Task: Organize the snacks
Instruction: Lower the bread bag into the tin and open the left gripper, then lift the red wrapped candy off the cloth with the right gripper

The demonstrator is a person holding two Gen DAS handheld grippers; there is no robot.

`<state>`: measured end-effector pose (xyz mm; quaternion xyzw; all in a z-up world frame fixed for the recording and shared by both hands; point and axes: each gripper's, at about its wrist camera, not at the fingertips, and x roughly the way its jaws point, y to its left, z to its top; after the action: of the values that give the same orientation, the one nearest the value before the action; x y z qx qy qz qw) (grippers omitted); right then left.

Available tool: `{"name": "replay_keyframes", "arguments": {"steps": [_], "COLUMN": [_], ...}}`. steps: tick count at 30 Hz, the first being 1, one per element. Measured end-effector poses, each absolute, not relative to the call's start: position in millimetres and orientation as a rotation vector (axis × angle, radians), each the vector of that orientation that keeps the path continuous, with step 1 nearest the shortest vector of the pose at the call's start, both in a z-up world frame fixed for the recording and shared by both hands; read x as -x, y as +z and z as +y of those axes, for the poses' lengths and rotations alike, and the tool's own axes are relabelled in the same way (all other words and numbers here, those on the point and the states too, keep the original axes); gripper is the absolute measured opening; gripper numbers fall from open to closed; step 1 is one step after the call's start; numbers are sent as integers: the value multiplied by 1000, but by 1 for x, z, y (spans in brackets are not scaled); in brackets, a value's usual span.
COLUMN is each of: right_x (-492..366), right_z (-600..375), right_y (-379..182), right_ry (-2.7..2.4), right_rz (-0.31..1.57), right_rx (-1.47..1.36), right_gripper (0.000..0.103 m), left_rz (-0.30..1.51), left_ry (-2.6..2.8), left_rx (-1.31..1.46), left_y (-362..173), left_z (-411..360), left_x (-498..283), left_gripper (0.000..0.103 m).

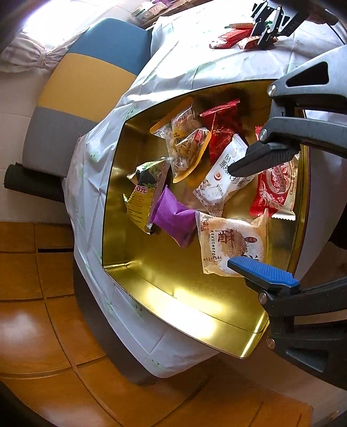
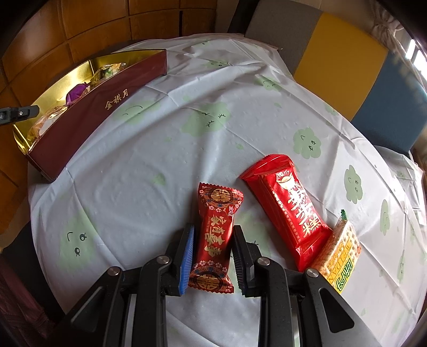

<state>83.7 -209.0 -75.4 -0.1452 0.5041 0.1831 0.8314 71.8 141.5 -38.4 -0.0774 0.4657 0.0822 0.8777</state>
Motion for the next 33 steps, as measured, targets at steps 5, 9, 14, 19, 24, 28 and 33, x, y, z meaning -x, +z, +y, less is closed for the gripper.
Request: {"name": "replay_keyframes", "arguments": {"steps": [5,9,14,19,24,28,33], "right_x": [-83,-83,-82,-81,-83,-83,-85], "right_z": [-209,-209,-208,-208,-208,-208,-205], "right_y": [-75,-75,-75,-75,-75,-75,-75], "right_ry": [385,382,377,364,346,332,301], "right_rz": [1066,1064,1060,1062,1070,1076,1093], "right_rx": [311,313,313,301,287,280,275], "right_gripper": [28,27,26,26,26,26,24], "left_rz": [970,968,959,947,940,936,915], "left_ry": [173,170,171,174,174,176,188], "left_rx": [161,157,145,134,140,146,121], "left_y": [-38,-38,-37,-35,-34,-34,-31], "left_z": [141,141,139,139,143,146,148], "left_x": [-71,-71,-70,-68,-66,-63,-60], "left_gripper": [63,63,63,63,63,63,63]}}
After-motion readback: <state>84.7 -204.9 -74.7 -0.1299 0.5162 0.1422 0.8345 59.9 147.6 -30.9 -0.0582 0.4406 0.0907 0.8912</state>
